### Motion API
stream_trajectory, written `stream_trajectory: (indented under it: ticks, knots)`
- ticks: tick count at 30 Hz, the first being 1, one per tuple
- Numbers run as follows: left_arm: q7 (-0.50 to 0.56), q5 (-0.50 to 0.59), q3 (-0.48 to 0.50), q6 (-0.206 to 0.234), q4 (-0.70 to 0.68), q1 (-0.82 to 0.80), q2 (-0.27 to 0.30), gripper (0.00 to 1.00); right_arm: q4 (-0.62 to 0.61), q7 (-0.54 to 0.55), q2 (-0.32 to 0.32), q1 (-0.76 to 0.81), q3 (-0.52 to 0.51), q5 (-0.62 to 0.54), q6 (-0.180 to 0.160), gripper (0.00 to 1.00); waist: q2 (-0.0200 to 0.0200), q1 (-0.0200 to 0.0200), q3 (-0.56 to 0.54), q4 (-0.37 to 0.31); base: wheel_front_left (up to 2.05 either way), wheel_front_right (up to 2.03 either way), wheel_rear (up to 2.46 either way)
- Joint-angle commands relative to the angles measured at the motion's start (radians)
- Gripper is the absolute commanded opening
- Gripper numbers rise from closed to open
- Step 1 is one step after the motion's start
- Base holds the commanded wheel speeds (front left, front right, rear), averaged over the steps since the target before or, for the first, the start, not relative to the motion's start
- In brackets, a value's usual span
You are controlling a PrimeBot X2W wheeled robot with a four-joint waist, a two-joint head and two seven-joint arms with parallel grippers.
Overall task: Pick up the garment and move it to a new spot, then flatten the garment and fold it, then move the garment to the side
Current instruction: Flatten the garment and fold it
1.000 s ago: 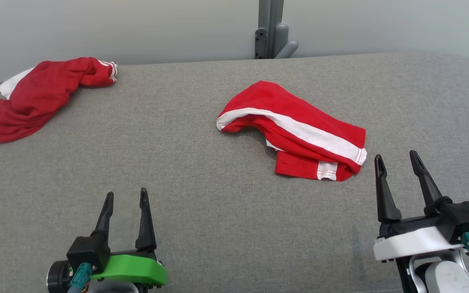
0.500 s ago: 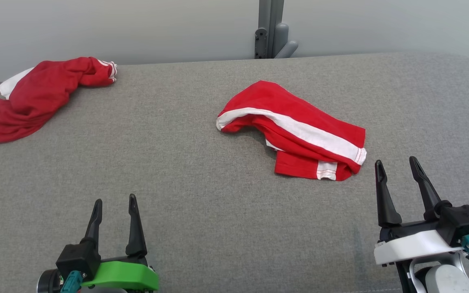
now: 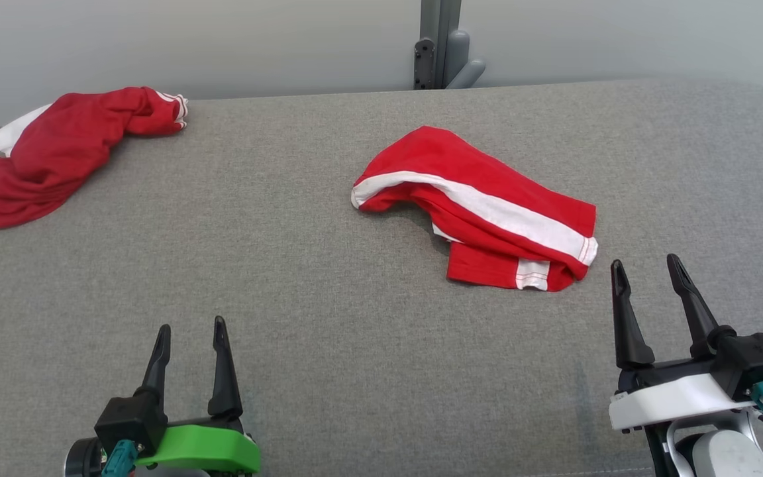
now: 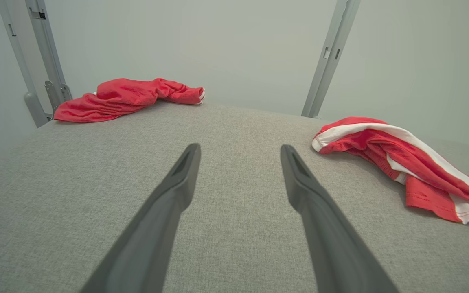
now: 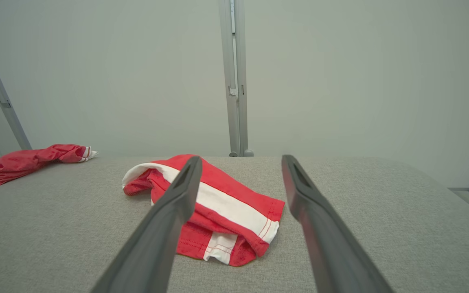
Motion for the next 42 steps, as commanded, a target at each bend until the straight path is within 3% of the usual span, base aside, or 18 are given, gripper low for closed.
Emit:
stream_trajectory:
  ticks: [1, 11, 19, 23, 35, 42]
  knots:
    - [-0.001, -0.003, 0.002, 0.001, 0.000, -0.007, 0.000, 1.00, -0.001, -0.003, -0.002, -0.007, -0.001, -0.001, 0.000, 1.00, 0.0000, 0.0000, 0.003, 0.000, 0.00, 0.00, 0.00]
    - [-0.001, 0.013, -0.031, -0.030, 0.033, -0.096, 0.000, 1.00, -0.013, -0.003, -0.002, -0.041, 0.004, -0.007, 0.000, 1.00, 0.0000, 0.0000, 0.062, -0.015, 0.00, 0.00, 0.00]
    - [0.000, -0.015, -0.154, -0.097, 0.267, -0.363, 0.001, 1.00, -0.020, -0.003, -0.002, -0.108, 0.031, 0.003, 0.000, 1.00, 0.0000, 0.0000, 0.181, -0.098, 0.00, 0.00, 0.00]
    - [-0.001, -0.067, -0.175, -0.100, 0.381, -0.481, 0.002, 1.00, -0.024, -0.003, -0.002, -0.139, 0.041, 0.015, 0.000, 1.00, 0.0000, 0.0000, 0.238, -0.167, 0.00, 0.00, 0.00]
    - [0.000, -0.156, -0.118, -0.122, 0.599, -0.678, 0.006, 1.00, -0.035, -0.003, -0.001, -0.172, 0.030, 0.054, 0.000, 1.00, 0.0000, 0.0000, 0.345, -0.294, 0.00, 0.00, 0.00]
    - [-0.001, -0.142, -0.052, -0.081, 0.632, -0.711, 0.022, 1.00, -0.034, -0.003, -0.001, -0.180, 0.037, 0.065, 0.000, 1.00, 0.0000, 0.0000, 0.355, -0.321, 0.00, 0.00, 0.00]
